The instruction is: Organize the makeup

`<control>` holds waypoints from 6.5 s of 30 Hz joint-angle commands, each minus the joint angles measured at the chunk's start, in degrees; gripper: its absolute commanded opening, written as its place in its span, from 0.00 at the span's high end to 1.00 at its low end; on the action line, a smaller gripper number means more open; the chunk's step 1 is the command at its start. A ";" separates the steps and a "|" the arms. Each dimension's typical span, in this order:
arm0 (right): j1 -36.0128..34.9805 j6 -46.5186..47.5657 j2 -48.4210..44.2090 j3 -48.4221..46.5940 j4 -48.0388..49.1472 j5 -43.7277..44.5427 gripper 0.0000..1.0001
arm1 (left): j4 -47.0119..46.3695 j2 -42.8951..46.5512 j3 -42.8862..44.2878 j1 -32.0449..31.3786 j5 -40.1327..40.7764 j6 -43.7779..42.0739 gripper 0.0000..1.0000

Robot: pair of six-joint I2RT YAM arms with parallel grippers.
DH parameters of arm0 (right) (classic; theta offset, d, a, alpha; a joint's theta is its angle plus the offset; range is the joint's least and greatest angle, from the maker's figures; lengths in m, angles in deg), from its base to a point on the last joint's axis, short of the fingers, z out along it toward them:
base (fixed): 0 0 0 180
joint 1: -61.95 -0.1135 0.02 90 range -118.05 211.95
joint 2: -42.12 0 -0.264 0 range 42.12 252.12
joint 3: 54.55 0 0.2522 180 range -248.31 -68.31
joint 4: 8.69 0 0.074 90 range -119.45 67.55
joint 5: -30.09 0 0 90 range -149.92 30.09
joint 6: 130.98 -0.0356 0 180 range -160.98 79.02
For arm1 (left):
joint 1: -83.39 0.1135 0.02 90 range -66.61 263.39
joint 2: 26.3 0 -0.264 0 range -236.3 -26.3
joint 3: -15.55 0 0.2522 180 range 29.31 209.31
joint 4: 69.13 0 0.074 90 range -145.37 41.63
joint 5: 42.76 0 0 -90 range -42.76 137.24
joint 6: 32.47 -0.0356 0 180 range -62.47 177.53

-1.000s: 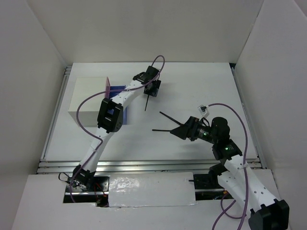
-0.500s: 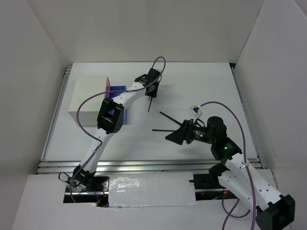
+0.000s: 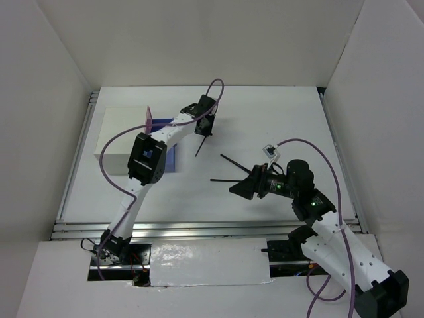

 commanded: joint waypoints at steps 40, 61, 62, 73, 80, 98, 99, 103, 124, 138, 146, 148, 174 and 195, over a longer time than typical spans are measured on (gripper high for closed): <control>-0.54 3.57 0.86 -3.98 2.08 3.05 0.10 | 4.03 26.61 -25.48 -0.47 -0.13 3.02 1.00; -0.45 2.95 3.59 -3.37 3.83 2.17 0.10 | 11.85 27.05 -10.27 12.44 10.51 2.41 1.00; -0.45 2.87 3.68 -3.37 4.01 2.34 0.10 | 11.76 27.14 -10.53 12.71 10.33 2.32 1.00; -0.37 2.86 4.82 -3.37 4.71 3.31 0.09 | 9.74 30.12 -17.38 12.98 9.80 3.11 0.94; -0.46 2.95 5.52 -3.54 5.15 4.01 0.09 | 10.44 31.18 -20.29 12.98 11.39 3.28 0.47; -0.37 3.74 -1.50 -5.21 0.59 15.87 0.05 | -0.36 31.54 -22.93 -1.79 -10.56 -7.61 0.14; -0.37 3.74 -3.42 -5.39 -0.90 18.40 0.05 | -0.89 30.23 -22.84 -2.31 -13.89 -8.22 0.14; -0.28 4.88 -8.17 -6.88 -4.68 23.87 0.02 | -2.66 27.41 -22.67 -5.82 -22.43 -20.14 0.14; -0.28 7.26 -16.80 -11.63 -14.62 27.74 0.00 | 1.83 12.64 -10.81 -16.64 -17.44 -54.99 0.11; -0.19 7.70 -17.24 -11.02 -14.71 27.92 0.00 | 4.20 6.84 -5.45 -16.56 -21.75 -54.02 0.18; -0.19 8.05 -17.59 -10.49 -14.71 28.27 0.00 | 5.96 3.94 -2.89 -16.64 -23.50 -54.20 0.24; -0.28 8.14 -17.77 -10.57 -14.80 28.36 0.00 | 6.05 3.58 -2.63 -16.64 -23.42 -54.02 0.27; -0.28 8.93 -19.35 -11.54 -15.85 30.38 0.01 | 6.93 -4.59 4.49 -14.36 -22.27 -46.55 0.64; -0.28 8.49 -20.23 -10.66 -14.89 30.12 0.01 | -20.32 19.82 -17.20 -0.05 -11.12 -12.15 1.00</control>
